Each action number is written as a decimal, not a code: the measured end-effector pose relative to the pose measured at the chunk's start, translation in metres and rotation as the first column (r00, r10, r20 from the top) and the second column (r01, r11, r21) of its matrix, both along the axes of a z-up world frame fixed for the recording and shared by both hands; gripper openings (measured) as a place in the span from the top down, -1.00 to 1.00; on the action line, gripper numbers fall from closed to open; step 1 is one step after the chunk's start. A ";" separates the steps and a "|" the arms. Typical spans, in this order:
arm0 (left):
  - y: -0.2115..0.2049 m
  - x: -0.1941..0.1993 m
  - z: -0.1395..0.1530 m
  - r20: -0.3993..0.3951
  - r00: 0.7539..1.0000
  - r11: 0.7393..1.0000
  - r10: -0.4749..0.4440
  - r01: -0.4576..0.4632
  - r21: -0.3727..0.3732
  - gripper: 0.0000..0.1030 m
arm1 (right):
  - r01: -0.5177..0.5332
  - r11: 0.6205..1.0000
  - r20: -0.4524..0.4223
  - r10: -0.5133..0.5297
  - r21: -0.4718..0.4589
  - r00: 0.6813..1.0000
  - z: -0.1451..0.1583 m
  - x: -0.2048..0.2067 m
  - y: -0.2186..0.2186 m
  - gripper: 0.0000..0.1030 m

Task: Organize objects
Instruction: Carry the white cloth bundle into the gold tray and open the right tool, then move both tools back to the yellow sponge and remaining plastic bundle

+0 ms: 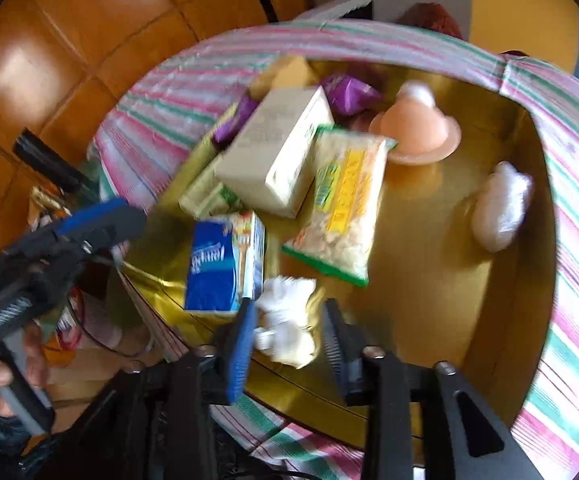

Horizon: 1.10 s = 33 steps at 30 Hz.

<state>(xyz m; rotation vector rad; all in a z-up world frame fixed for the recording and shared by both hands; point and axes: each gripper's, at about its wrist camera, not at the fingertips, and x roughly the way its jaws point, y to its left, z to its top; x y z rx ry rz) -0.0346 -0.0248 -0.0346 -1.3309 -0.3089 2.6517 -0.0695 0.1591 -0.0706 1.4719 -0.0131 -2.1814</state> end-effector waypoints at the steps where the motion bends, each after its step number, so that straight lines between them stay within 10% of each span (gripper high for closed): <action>1: 0.000 0.000 0.000 0.000 1.000 1.000 0.001 -0.001 -0.001 0.11 | 0.015 1.000 -0.014 -0.015 -0.009 1.000 0.005 0.000 0.005 0.09; 21: 0.054 0.008 0.020 -0.039 0.990 0.985 -0.138 0.133 -0.106 0.11 | 0.409 0.912 -0.163 -0.406 -0.017 0.899 0.070 0.018 0.176 -0.38; 33: 0.104 0.006 0.033 -0.044 0.966 0.956 -0.255 0.245 -0.165 0.11 | 0.696 0.715 -0.200 -0.674 0.063 0.711 0.056 0.013 0.321 -0.48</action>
